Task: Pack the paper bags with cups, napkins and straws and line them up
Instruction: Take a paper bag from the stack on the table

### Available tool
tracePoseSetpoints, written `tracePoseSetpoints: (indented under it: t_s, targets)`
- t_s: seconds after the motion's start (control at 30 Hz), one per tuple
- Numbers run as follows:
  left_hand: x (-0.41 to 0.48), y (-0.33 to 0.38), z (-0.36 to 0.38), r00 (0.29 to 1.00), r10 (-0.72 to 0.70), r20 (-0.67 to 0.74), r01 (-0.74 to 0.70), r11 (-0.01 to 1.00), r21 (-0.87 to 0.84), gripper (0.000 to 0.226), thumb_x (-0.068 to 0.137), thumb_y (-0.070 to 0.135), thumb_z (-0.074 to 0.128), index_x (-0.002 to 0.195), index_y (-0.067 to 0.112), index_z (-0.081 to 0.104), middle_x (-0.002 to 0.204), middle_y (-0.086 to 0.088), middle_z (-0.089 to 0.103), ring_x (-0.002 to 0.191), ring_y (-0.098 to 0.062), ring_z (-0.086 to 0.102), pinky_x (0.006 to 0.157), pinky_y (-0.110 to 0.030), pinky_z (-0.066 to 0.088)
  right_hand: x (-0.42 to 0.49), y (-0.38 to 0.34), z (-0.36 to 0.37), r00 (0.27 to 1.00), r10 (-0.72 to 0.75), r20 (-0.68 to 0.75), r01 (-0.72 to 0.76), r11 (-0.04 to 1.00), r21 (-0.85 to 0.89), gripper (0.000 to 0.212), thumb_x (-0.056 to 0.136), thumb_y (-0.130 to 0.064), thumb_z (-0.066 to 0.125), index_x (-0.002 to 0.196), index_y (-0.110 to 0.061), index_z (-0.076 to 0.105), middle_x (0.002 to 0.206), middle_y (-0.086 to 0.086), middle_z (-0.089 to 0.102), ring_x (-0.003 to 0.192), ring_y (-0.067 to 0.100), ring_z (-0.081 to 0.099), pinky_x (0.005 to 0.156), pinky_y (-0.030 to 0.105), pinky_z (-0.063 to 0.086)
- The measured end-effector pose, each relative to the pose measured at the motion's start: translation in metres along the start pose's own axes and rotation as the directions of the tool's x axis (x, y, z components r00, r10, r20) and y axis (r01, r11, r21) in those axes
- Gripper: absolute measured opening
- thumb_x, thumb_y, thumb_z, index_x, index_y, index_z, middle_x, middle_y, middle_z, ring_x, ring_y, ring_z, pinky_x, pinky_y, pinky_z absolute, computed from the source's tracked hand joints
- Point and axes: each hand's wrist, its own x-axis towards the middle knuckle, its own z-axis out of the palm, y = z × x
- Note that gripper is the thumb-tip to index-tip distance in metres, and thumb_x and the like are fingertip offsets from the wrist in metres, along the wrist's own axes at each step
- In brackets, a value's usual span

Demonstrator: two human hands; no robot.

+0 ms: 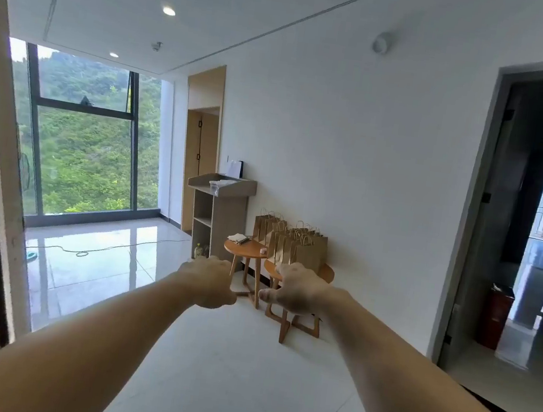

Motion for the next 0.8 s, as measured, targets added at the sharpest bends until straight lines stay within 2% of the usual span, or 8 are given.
tracePoseSetpoints:
  t_s: [0.1, 0.17, 0.23, 0.3, 0.47, 0.63, 0.8]
  targets:
    - [0.008, 0.007, 0.006, 0.997, -0.018, 0.072, 0.018, 1.000, -0.008, 0.047, 0.094, 0.039, 0.057, 0.135, 0.015, 0.052, 0.130, -0.004, 0.057, 0.102, -0.015, 0.048, 0.071, -0.024, 0.036, 0.010, 0.013, 0.006, 1.000, 0.014, 0.023, -0.013, 1.000, -0.009, 0.080, 0.086, -0.061, 0.061, 0.149, -0.017, 0.037, 0.152, 0.007, 0.039, 0.134, 0.032, 0.043, 0.107, 0.045, 0.042]
    - [0.017, 0.007, 0.013, 0.994, -0.031, 0.101, 0.033, 0.999, -0.018, 0.049, 0.094, 0.040, 0.057, 0.136, 0.015, 0.050, 0.134, -0.003, 0.056, 0.112, -0.018, 0.052, 0.077, -0.025, 0.038, 0.020, 0.022, 0.013, 0.998, 0.013, 0.059, -0.011, 1.000, -0.024, 0.073, 0.084, -0.064, 0.061, 0.138, -0.015, 0.050, 0.138, 0.006, 0.052, 0.120, 0.028, 0.053, 0.098, 0.043, 0.050]
    - [0.027, 0.006, 0.024, 0.991, -0.038, 0.127, 0.041, 0.999, -0.022, 0.053, 0.094, 0.041, 0.057, 0.140, 0.016, 0.047, 0.137, -0.003, 0.054, 0.122, -0.020, 0.051, 0.082, -0.026, 0.039, 0.032, 0.029, 0.024, 0.992, 0.015, 0.123, -0.014, 1.000, -0.006, 0.067, 0.085, -0.063, 0.060, 0.131, -0.015, 0.054, 0.130, 0.005, 0.058, 0.114, 0.026, 0.057, 0.092, 0.041, 0.052]
    - [0.037, 0.002, 0.034, 0.988, -0.052, 0.145, 0.055, 0.998, -0.020, 0.055, 0.094, 0.041, 0.057, 0.141, 0.015, 0.046, 0.139, -0.003, 0.053, 0.124, -0.021, 0.051, 0.083, -0.027, 0.040, 0.046, 0.033, 0.036, 0.983, 0.010, 0.182, -0.012, 1.000, 0.010, 0.066, 0.086, -0.061, 0.060, 0.132, -0.014, 0.054, 0.132, 0.005, 0.058, 0.115, 0.027, 0.057, 0.094, 0.040, 0.051]
    - [0.086, -0.021, 0.060, 0.981, -0.067, 0.181, 0.071, 0.997, -0.016, 0.058, 0.094, 0.043, 0.057, 0.143, 0.015, 0.044, 0.139, -0.003, 0.052, 0.125, -0.020, 0.050, 0.080, -0.027, 0.038, 0.099, 0.042, 0.060, 0.966, 0.000, 0.260, 0.003, 1.000, -0.011, 0.076, 0.087, -0.062, 0.058, 0.144, -0.013, 0.043, 0.148, 0.007, 0.047, 0.132, 0.029, 0.047, 0.107, 0.044, 0.043]
    - [0.153, -0.062, 0.080, 0.978, -0.067, 0.196, 0.071, 0.997, -0.015, 0.057, 0.093, 0.043, 0.056, 0.142, 0.015, 0.044, 0.139, -0.003, 0.052, 0.123, -0.020, 0.051, 0.078, -0.028, 0.037, 0.177, 0.036, 0.073, 0.965, 0.001, 0.261, 0.005, 1.000, -0.025, 0.070, 0.088, -0.060, 0.059, 0.138, -0.011, 0.050, 0.139, 0.007, 0.055, 0.121, 0.026, 0.054, 0.099, 0.039, 0.048]
    - [0.229, -0.107, 0.084, 0.978, -0.071, 0.198, 0.082, 0.995, -0.049, 0.058, 0.093, 0.043, 0.057, 0.142, 0.016, 0.044, 0.137, -0.002, 0.053, 0.122, -0.020, 0.051, 0.079, -0.028, 0.039, 0.260, 0.026, 0.078, 0.974, 0.007, 0.227, -0.012, 1.000, 0.020, 0.069, 0.085, -0.061, 0.061, 0.137, -0.016, 0.050, 0.140, 0.004, 0.054, 0.125, 0.025, 0.052, 0.094, 0.037, 0.048]
